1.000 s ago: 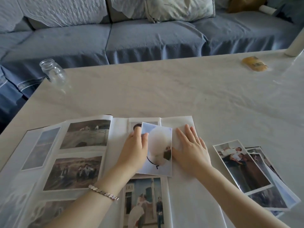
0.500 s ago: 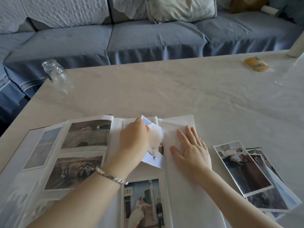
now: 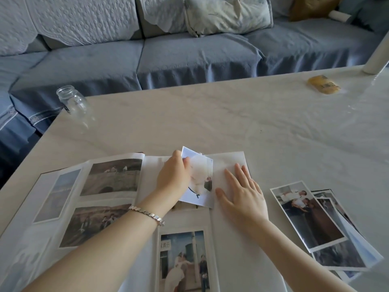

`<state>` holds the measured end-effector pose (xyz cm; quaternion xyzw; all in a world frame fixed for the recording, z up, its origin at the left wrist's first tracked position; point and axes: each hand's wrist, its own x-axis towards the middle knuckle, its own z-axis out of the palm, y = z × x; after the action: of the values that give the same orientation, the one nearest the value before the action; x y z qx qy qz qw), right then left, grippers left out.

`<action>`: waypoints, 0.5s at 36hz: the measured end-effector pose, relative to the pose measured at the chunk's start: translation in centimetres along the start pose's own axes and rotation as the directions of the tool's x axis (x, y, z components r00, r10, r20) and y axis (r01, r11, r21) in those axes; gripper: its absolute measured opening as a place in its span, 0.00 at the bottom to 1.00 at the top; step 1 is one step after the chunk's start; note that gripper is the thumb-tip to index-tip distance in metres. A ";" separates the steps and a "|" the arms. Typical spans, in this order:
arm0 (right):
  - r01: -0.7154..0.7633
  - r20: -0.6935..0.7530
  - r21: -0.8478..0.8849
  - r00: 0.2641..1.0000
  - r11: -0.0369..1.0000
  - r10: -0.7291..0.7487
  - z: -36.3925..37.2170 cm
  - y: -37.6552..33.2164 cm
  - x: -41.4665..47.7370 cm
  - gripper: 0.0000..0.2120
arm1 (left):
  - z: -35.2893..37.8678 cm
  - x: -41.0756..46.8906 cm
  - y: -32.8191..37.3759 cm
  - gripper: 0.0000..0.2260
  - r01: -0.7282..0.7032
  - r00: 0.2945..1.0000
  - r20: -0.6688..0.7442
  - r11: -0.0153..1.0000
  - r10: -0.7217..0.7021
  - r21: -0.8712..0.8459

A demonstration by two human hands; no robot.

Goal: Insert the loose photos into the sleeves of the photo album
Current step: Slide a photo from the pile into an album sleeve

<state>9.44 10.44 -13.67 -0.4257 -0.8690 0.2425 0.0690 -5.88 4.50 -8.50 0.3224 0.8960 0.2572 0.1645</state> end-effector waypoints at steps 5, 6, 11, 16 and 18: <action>0.000 -0.015 0.009 1.000 1.000 0.000 0.2 0.0 0.1 0.30 | 0.8 0.4 0.6 0.10 0.038 0.998 -0.044 0.999 -0.037 0.016; -0.002 -0.024 0.019 1.000 1.000 0.002 0.2 -0.1 0.1 0.31 | 1.0 0.4 0.7 0.09 0.050 0.997 -0.053 0.999 -0.048 0.023; -0.005 -0.040 0.055 0.999 0.998 0.007 0.0 -0.1 0.0 0.25 | 1.6 -0.5 0.8 0.09 0.064 0.996 -0.064 0.996 -0.060 0.065; -0.056 -0.114 0.239 0.990 0.969 0.085 -0.3 0.3 -0.4 0.18 | 0.7 -1.0 0.6 0.11 0.067 0.994 0.085 0.997 -0.069 0.027; -0.082 -0.121 0.295 0.985 0.952 0.122 -0.4 0.7 -0.9 0.18 | 0.4 -0.9 -0.2 0.06 0.054 0.993 0.103 0.998 -0.052 -0.015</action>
<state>10.61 10.20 -13.58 -0.4710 -0.7943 0.3401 0.1775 -5.08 3.95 -8.82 0.3099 0.8922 0.2440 0.2199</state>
